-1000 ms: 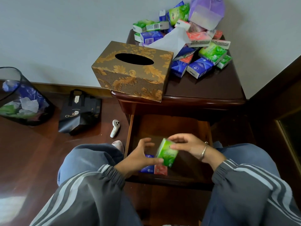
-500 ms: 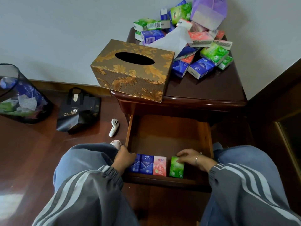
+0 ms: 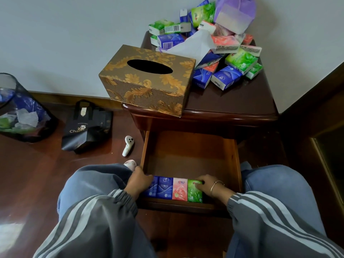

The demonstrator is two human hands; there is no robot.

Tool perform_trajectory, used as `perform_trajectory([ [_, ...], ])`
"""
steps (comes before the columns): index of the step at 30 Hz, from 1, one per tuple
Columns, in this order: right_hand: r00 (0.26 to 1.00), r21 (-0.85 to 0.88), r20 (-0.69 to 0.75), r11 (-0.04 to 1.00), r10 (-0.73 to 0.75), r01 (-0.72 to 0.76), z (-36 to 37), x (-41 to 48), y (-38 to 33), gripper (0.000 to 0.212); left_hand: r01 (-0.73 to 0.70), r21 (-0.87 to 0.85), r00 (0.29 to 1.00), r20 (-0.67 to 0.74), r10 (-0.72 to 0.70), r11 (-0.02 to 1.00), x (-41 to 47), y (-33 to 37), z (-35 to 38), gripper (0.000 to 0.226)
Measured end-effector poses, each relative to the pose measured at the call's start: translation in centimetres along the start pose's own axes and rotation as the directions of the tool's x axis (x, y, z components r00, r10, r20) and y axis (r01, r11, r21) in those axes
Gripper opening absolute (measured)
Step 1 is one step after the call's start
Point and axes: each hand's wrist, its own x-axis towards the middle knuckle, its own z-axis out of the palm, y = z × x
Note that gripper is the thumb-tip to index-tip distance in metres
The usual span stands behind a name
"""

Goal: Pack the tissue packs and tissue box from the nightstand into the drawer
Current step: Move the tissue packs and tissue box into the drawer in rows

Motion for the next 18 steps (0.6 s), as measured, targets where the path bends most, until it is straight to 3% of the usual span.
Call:
perform_trajectory([
  [4,0.999,-0.019,0.044,1.000,0.004,-0.003,-0.1,-0.1,0.1,0.036,0.000,0.004,1.000,0.020,0.000,1.000,-0.2,0.3,-0.2,0.048],
  [9,0.995,-0.045,0.094,0.999,0.033,-0.029,-0.5,-0.9,-0.7,0.056,0.014,-0.040,0.997,0.072,-0.011,0.999,-1.0,0.8,-0.5,0.048],
  [14,0.995,-0.027,-0.076,0.997,-0.072,0.070,-4.0,-3.9,-4.1,0.057,-0.150,-0.024,0.988,0.026,0.151,0.988,-2.0,1.7,-1.2,0.047],
  [18,0.922,0.146,-0.277,0.936,-0.271,0.319,-9.6,-9.0,-5.8,0.036,-0.350,0.178,0.921,-0.116,0.373,0.920,-4.5,3.6,-1.7,0.057],
])
